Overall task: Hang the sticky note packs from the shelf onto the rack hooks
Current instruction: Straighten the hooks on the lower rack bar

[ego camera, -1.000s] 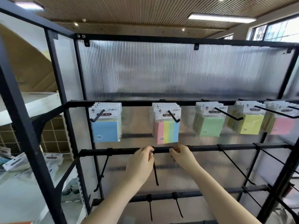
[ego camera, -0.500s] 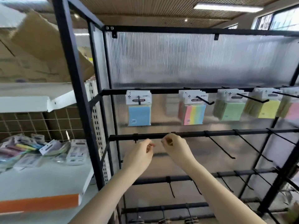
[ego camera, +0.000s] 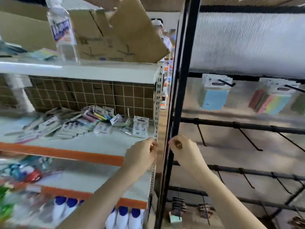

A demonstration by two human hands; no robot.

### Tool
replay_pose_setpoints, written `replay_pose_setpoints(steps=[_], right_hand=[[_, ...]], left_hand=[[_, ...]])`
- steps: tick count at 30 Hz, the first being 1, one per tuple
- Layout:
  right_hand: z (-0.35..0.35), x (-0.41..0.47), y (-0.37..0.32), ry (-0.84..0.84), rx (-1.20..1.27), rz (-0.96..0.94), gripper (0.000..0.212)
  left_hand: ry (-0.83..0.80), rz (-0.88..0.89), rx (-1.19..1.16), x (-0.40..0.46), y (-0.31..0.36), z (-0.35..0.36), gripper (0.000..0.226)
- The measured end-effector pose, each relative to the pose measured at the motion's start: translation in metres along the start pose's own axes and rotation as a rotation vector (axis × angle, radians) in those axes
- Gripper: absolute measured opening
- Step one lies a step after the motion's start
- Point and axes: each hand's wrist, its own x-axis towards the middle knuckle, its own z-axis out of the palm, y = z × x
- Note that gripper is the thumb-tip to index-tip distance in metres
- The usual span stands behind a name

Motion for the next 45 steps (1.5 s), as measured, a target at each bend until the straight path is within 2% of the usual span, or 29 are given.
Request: replay_pose_setpoints(steps=[4,13,26,33,37,42,45], right_hand=[[0.047,0.004,-0.040,-0.082,0.003,-0.073,0.008],[0.148,0.045,-0.104,-0.321,-0.031,-0.151,0.010],[0.291,0.143,-0.151,-0.476,-0.097,-0.213,0.021],[0.353,0.196,-0.184,-0.538,-0.153,-0.261,0.018],[0.387,0.211,-0.204,-0.510,-0.160,-0.292,0.019],[0.426,0.227,-0.225,-0.501,-0.128,-0.332,0.021],[0.451,0.235,-0.235,-0.461,-0.145,-0.330,0.022]], left_hand=[[0.017,-0.148,0.070,-0.019,-0.057,-0.032,0.020],[0.094,-0.345,0.103,-0.036,-0.157,-0.084,0.022],[0.138,-0.529,0.068,0.009,-0.300,-0.112,0.026],[0.143,-0.612,0.126,0.054,-0.368,-0.130,0.028],[0.183,-0.625,0.158,0.068,-0.400,-0.137,0.032],[0.244,-0.596,0.137,0.087,-0.443,-0.145,0.035],[0.227,-0.562,0.104,0.104,-0.471,-0.148,0.038]])
